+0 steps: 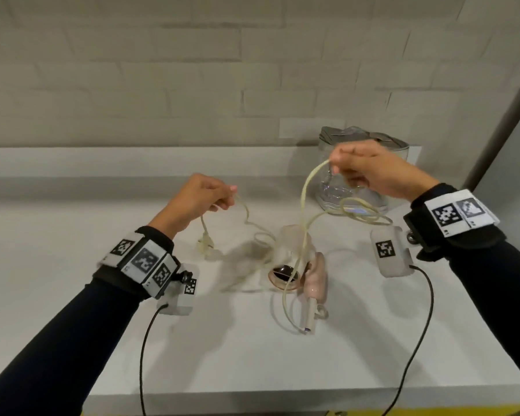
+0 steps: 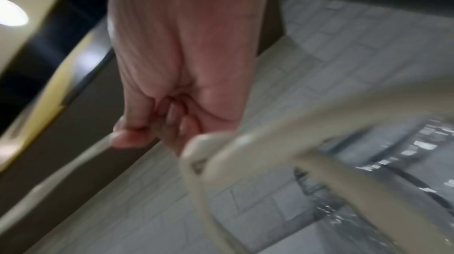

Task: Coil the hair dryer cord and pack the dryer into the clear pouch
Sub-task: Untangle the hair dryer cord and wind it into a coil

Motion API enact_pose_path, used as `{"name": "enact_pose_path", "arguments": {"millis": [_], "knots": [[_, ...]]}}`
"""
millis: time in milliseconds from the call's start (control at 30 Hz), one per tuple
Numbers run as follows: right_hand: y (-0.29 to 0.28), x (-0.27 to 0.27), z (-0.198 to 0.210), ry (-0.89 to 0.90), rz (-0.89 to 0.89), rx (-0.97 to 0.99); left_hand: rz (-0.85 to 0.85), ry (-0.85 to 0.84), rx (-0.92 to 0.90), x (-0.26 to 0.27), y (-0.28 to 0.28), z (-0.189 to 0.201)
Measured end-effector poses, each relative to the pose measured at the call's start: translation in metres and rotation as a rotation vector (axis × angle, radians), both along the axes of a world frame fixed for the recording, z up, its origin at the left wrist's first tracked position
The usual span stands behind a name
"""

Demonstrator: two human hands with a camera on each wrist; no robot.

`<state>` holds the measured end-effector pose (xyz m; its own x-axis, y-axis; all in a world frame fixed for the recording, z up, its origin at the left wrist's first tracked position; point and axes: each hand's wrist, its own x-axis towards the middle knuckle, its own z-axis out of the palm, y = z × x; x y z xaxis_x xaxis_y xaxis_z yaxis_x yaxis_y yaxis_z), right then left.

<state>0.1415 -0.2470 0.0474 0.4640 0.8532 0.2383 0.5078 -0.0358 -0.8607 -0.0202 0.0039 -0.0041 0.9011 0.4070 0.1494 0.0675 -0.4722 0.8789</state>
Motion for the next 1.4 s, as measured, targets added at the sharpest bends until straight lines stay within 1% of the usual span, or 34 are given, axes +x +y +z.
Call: {"name": "enact_pose_path", "arguments": {"millis": [33, 100, 200, 267, 333, 367, 467, 600, 700, 833, 933, 1033, 1167, 1233, 1300, 1400], "knots": [[0.004, -0.008, 0.004, -0.122, -0.002, -0.101, 0.007, -0.040, -0.024, 0.003, -0.003, 0.005], [0.017, -0.022, 0.008, -0.256, -0.013, -0.204, -0.040, -0.073, -0.087, 0.010, -0.015, 0.016], [0.044, -0.040, 0.011, -0.391, -0.025, -0.196, -0.182, -0.046, -0.175, 0.017, -0.047, 0.030], [0.059, -0.047, 0.009, -0.458, -0.030, -0.161, -0.188, -0.067, -0.263, 0.019, -0.066, 0.036], [0.064, -0.048, 0.005, -0.440, -0.043, -0.126, -0.132, -0.086, -0.327, 0.017, -0.072, 0.040], [0.062, -0.049, 0.004, -0.406, -0.040, -0.117, -0.109, -0.096, -0.319, 0.015, -0.070, 0.040], [0.049, -0.048, 0.002, -0.321, -0.002, -0.146, -0.060, -0.130, -0.217, 0.006, -0.060, 0.040], [0.031, -0.041, -0.001, -0.311, 0.020, -0.209, -0.013, -0.114, -0.160, 0.000, -0.051, 0.044], [0.012, -0.027, -0.001, -0.358, -0.062, -0.256, 0.070, -0.130, -0.182, -0.004, -0.033, 0.046], [-0.019, -0.005, 0.002, -0.316, -0.148, -0.209, 0.146, -0.122, -0.245, -0.010, -0.011, 0.039], [-0.038, 0.012, 0.000, -0.277, -0.179, -0.158, 0.164, -0.108, -0.269, -0.013, -0.003, 0.037], [-0.052, 0.023, -0.004, -0.196, -0.203, -0.106, 0.174, -0.090, -0.271, -0.015, 0.005, 0.036], [-0.057, 0.030, -0.010, -0.158, -0.183, -0.004, 0.196, -0.060, -0.217, -0.013, 0.007, 0.025], [-0.055, 0.027, -0.008, -0.133, -0.157, 0.024, 0.164, -0.034, -0.102, -0.014, 0.005, 0.017], [-0.049, 0.019, -0.003, -0.198, -0.098, -0.053, 0.119, 0.005, 0.029, -0.012, 0.001, 0.015], [-0.030, -0.004, 0.011, -0.369, 0.014, -0.266, 0.091, 0.022, 0.233, -0.002, -0.011, 0.020]]}}
